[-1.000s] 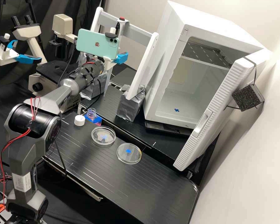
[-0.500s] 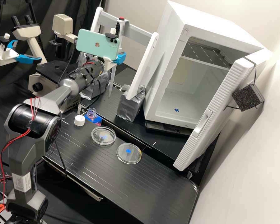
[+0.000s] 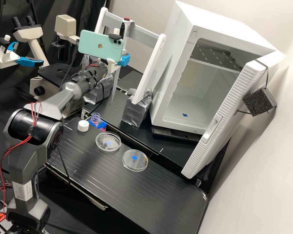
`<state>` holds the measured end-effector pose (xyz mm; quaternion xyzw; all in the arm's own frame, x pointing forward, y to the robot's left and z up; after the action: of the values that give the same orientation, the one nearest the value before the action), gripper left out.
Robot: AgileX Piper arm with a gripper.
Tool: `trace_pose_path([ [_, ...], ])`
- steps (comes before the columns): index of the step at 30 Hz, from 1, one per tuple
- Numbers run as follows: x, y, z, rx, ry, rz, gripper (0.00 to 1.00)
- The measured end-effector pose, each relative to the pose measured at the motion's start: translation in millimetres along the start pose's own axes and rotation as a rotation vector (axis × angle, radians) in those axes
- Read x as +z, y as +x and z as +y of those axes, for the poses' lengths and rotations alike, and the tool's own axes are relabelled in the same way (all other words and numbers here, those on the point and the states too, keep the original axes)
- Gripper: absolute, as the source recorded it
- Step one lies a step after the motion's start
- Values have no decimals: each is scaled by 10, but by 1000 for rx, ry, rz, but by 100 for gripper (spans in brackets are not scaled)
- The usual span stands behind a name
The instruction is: Use the pipette
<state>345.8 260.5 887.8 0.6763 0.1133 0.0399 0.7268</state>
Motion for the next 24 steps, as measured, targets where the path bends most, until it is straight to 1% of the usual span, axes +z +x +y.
trace_pose_path([
  [2,-18,-13,-6,-9,14,1,0],
  [3,-27,-20,-4,-9,29,1,0],
  [6,-40,-21,-2,-17,39,0,0],
  [12,-85,-20,24,-40,88,5,0],
  [15,-110,-20,31,-55,96,14,0],
  [18,-132,-21,39,-63,96,22,0],
  [22,-134,-7,84,-49,84,24,0],
  [24,-146,-6,126,-38,92,26,0],
])
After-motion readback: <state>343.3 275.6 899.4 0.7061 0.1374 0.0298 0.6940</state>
